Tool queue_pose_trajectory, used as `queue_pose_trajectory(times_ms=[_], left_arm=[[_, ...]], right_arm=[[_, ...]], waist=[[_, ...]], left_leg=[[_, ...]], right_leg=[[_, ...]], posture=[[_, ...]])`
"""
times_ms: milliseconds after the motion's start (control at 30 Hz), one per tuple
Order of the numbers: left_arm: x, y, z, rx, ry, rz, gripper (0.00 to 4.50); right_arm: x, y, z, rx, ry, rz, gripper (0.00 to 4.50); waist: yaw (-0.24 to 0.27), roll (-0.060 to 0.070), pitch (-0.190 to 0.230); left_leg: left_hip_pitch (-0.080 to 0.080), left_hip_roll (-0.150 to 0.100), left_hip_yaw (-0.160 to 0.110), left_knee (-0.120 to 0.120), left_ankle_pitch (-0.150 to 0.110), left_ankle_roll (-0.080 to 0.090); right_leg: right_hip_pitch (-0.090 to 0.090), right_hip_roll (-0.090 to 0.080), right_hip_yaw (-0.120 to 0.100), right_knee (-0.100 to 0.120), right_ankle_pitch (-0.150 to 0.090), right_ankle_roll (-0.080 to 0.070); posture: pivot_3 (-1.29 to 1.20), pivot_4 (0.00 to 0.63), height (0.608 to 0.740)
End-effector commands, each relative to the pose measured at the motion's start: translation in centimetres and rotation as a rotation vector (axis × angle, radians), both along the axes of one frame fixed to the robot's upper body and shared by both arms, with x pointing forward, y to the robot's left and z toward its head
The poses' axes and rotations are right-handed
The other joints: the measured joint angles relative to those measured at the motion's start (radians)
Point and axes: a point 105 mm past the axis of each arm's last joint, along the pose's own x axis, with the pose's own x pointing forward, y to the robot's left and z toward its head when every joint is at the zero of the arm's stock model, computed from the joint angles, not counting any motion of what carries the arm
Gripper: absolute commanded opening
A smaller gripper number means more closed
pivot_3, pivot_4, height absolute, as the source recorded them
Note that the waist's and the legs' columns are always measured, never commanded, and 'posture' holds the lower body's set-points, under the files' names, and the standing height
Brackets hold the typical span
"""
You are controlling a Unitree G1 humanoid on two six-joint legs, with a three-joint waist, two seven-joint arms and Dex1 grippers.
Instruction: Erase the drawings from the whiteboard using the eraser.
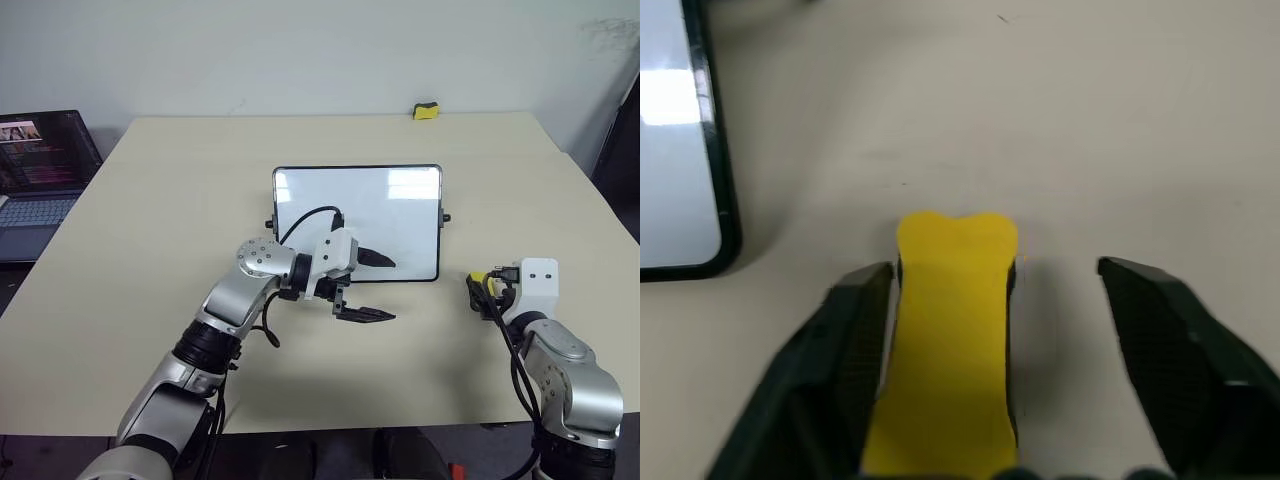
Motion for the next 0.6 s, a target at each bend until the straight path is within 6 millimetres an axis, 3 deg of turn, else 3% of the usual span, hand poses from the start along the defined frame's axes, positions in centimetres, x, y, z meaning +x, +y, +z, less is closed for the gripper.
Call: queue_pose_trajectory(times_ms=[33,200,333,500,600], left_arm=[[-0.1,0.3,1.5,-0.043,-0.045,0.027,4.5],[1.1,3.3,2.3,-0.138,0.028,0.22,4.5],[2.4,7.8,3.0,-0.296,0.092,0.552,4.5],[1.1,10.8,1.0,-0.378,0.117,0.851,4.5],[0.7,11.1,0.6,-0.419,0.092,0.972,4.5]], right_arm=[[0.4,0.1,1.6,-0.017,-0.08,0.019,4.43],[0.1,2.7,4.7,-0.038,-0.237,0.166,4.43],[-0.4,5.0,6.2,-0.05,-0.353,0.239,4.43],[-0.9,7.4,6.5,-0.133,-0.518,0.243,4.43],[-1.8,7.1,5.3,-0.151,-0.544,0.216,4.43]], waist=[[0.0,0.0,0.0],[-0.007,0.0,0.0],[-0.014,0.0,0.0],[-0.005,0.0,0.0],[0.007,0.0,0.0]], left_leg=[[0.0,0.0,0.0,0.0,0.0,0.0],[0.0,0.001,0.0,0.0,0.0,0.0],[0.0,0.002,-0.004,0.0,0.0,0.0],[-0.001,0.001,-0.004,0.0,0.0,-0.001],[-0.002,0.001,-0.004,0.0,0.001,-0.003]], right_leg=[[0.0,0.0,0.0,0.0,0.0,0.0],[-0.001,0.0,0.001,0.0,0.0,0.0],[-0.001,-0.001,0.001,0.0,0.0,0.0],[-0.001,-0.002,0.001,-0.001,0.0,0.0],[-0.002,-0.003,0.001,-0.001,0.0,0.001]], posture=[[0.0,0.15,0.74],[0.0,0.15,0.74],[0.0,0.15,0.74],[0.0,0.15,0.74],[0.0,0.15,0.74]])
